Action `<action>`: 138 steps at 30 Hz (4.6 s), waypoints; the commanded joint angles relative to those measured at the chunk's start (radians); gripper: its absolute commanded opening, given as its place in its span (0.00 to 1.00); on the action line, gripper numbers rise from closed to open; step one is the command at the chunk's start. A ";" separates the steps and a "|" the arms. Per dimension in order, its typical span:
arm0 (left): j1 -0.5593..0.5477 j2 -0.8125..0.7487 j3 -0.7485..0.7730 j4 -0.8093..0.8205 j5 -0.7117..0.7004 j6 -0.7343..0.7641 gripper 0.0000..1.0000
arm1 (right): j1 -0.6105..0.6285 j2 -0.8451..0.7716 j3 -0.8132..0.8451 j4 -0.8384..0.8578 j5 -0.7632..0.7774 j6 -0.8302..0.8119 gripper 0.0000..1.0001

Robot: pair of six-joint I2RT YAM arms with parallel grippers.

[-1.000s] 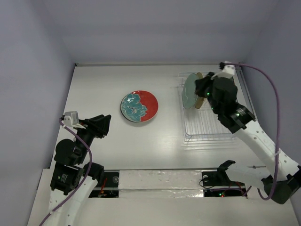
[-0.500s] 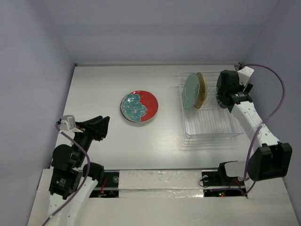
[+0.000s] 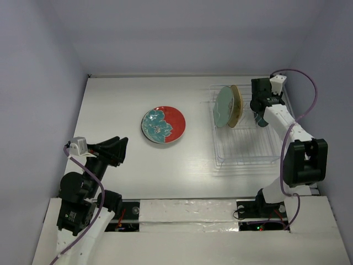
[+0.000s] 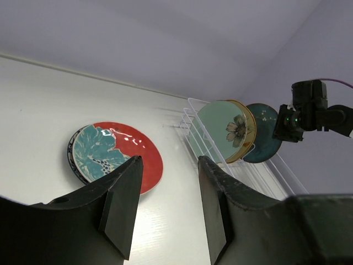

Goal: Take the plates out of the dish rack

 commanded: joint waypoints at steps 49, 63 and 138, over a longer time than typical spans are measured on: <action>-0.008 0.044 0.010 0.039 -0.041 -0.005 0.41 | 0.432 -0.384 -0.015 0.489 -0.935 0.396 0.00; -0.008 0.075 0.009 0.038 -0.043 -0.008 0.41 | 0.576 0.092 0.065 0.673 -0.939 0.545 0.00; -0.008 0.078 0.006 0.045 -0.034 -0.008 0.41 | 0.303 -0.132 -0.063 0.129 -0.331 0.112 0.55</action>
